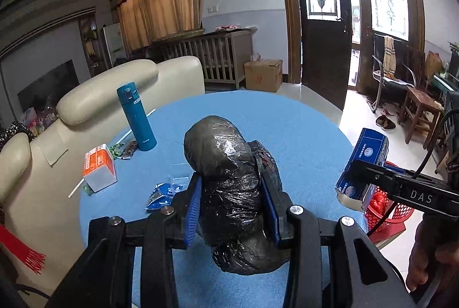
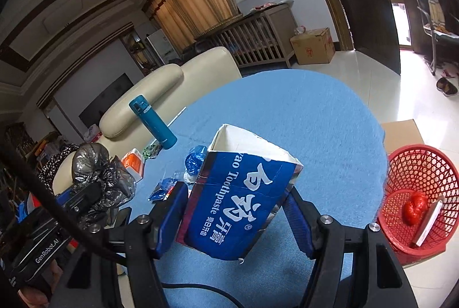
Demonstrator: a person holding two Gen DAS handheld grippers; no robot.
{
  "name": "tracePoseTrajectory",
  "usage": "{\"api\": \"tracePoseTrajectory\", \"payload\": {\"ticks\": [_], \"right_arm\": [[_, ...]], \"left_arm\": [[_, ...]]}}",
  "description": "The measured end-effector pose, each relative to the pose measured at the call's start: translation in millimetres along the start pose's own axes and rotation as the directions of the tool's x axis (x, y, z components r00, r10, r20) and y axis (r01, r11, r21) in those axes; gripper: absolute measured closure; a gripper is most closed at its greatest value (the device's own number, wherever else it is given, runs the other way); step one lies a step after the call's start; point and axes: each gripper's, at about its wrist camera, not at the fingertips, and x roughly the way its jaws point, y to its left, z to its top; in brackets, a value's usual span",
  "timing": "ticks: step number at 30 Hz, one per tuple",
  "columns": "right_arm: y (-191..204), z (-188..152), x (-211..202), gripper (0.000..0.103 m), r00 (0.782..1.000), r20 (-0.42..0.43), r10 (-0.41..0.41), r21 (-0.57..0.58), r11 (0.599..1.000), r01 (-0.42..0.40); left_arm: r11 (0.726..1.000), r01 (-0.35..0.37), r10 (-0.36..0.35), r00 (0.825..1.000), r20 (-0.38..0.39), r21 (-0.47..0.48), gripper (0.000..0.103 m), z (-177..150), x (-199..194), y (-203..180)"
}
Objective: Collect trash
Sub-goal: 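Carry the black bag and toothpaste box over to the red basket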
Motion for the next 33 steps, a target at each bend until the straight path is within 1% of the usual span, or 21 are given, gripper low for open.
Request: {"api": "tracePoseTrajectory", "payload": {"ticks": [12,33], "right_arm": [[-0.9,-0.6,2.7,0.033,1.000,0.003,-0.006,-0.001,1.000,0.006],[-27.3,-5.0,-3.8,0.033,0.999,0.027,-0.030,0.091,0.996,0.028]], "left_arm": [[0.999,0.010,-0.010,1.000,-0.015,0.036,0.062,-0.1,2.6,-19.0],[0.991,0.046,-0.039,0.998,-0.056,0.123,0.062,3.9,16.9,-60.8]]}}
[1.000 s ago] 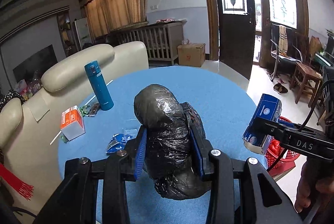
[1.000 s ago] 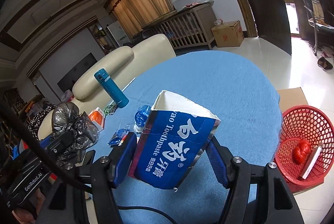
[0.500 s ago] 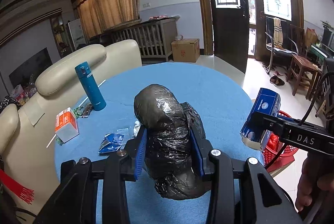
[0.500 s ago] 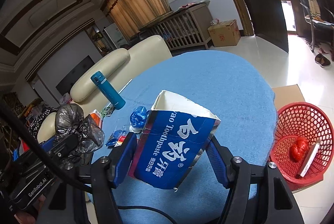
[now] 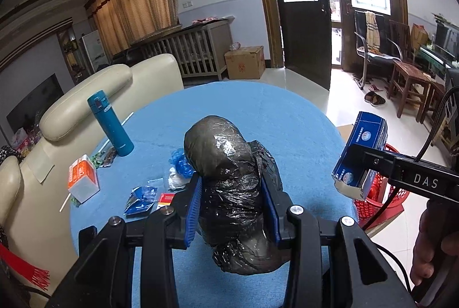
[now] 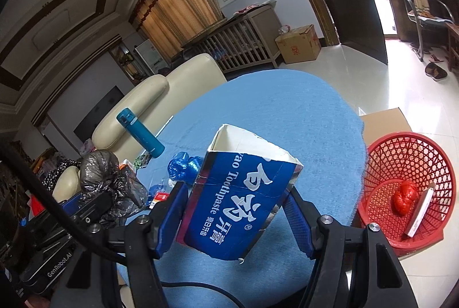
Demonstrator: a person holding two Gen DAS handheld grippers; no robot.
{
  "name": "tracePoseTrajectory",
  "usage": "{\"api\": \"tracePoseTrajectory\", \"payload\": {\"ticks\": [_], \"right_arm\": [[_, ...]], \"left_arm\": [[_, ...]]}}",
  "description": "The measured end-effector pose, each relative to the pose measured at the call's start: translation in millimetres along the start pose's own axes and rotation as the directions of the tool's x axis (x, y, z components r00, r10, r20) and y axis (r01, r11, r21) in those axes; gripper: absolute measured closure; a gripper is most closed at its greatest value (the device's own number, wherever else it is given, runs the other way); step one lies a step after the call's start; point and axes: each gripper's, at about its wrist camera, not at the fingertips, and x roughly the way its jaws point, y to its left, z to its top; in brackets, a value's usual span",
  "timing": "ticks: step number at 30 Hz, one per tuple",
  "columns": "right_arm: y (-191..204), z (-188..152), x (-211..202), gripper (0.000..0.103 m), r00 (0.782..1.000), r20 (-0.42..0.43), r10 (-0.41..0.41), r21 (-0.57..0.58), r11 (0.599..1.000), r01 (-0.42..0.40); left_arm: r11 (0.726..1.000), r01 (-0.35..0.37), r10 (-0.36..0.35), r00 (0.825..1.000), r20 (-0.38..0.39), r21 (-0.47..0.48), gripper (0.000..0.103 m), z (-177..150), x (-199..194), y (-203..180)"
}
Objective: Collect trash
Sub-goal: 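Carry the black bag and toothpaste box over to the red basket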
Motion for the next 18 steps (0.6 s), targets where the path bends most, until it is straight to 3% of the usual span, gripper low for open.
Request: {"api": "tracePoseTrajectory", "payload": {"ticks": [18], "right_arm": [[-39.8,0.0,-6.7,0.033,0.999,0.016,-0.042,0.083,0.996,0.041]], "left_arm": [[0.995,0.041,-0.038,0.998,-0.040,0.086,0.062,7.8,16.9,-34.4]]}}
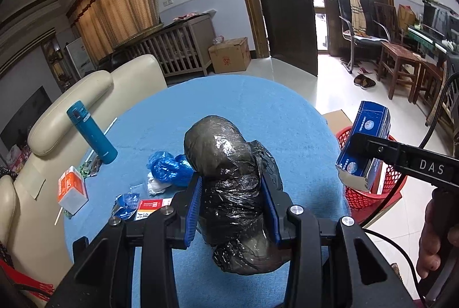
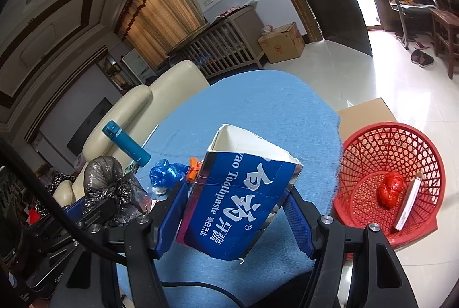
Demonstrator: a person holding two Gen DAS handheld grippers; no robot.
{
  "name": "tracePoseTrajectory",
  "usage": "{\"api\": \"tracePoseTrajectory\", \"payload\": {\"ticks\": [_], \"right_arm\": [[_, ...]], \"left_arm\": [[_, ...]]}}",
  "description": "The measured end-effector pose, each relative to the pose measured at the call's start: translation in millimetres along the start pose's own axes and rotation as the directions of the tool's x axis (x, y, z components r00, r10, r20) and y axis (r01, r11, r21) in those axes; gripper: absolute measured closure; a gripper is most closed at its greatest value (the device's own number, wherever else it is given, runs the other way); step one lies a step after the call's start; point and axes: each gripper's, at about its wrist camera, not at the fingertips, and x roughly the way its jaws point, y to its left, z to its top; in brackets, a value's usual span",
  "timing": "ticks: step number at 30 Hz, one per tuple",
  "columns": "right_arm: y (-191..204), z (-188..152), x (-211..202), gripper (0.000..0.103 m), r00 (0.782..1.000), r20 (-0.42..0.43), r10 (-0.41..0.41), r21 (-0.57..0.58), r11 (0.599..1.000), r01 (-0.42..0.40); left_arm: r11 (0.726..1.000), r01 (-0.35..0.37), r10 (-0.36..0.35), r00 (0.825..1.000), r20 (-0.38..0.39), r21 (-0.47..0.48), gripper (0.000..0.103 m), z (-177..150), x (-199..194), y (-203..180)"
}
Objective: Collect trash
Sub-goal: 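Carry the black bag and toothpaste box over to the red basket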
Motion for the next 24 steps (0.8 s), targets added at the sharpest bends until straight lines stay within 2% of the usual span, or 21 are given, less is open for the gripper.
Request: {"api": "tracePoseTrajectory", "payload": {"ticks": [24], "right_arm": [[-64.6,4.3,-18.8,0.033,0.999,0.027,-0.040,0.122,0.992,0.036]], "left_arm": [[0.993,0.044,-0.041,0.999,-0.029,0.114,0.062,13.3,15.3,-51.0]]}}
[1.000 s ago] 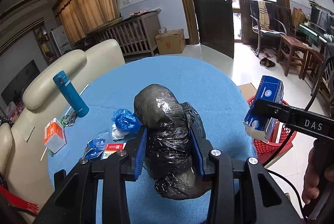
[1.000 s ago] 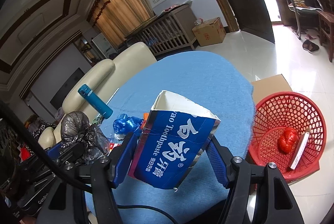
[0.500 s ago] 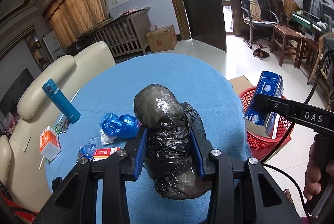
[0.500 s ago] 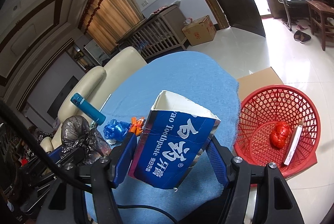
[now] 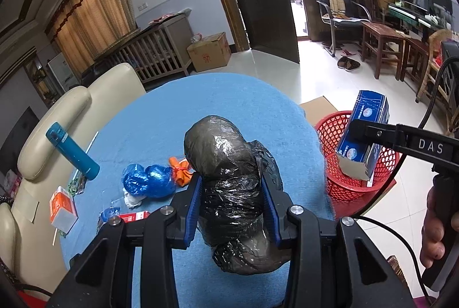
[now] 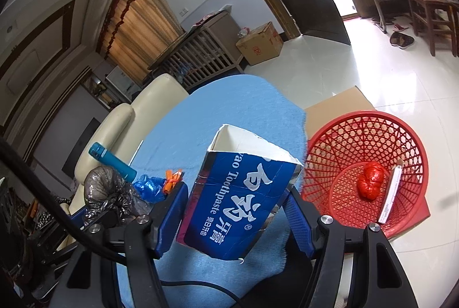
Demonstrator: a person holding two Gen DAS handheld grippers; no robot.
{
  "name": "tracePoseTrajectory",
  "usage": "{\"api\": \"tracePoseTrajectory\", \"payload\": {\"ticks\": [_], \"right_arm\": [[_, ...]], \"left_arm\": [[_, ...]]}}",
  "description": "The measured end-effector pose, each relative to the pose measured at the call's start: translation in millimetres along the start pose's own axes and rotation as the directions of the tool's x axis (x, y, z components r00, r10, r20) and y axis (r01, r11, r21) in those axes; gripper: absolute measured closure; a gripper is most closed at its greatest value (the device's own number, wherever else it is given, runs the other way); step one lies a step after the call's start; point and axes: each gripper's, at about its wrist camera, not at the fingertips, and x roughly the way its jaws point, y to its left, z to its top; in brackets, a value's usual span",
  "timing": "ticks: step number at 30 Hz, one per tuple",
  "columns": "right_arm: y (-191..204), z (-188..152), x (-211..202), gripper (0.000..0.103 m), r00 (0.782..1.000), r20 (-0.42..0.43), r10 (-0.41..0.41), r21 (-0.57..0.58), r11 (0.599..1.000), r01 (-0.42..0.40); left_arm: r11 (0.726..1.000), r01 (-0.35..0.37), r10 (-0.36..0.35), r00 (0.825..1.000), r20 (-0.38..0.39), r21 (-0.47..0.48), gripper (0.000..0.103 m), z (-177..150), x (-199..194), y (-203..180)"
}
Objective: Collect trash
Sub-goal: 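Carry the black bag and toothpaste box over to the red basket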
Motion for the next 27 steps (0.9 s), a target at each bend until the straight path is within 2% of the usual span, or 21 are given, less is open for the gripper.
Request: {"api": "tracePoseTrajectory", "payload": {"ticks": [27], "right_arm": [[-57.9,13.4,-19.5,0.033,0.997,0.049,-0.063,0.125,0.991,0.056]], "left_arm": [[0.994,0.037,-0.034,0.999,-0.024,0.099,0.061,10.8,21.2,-40.1]]}}
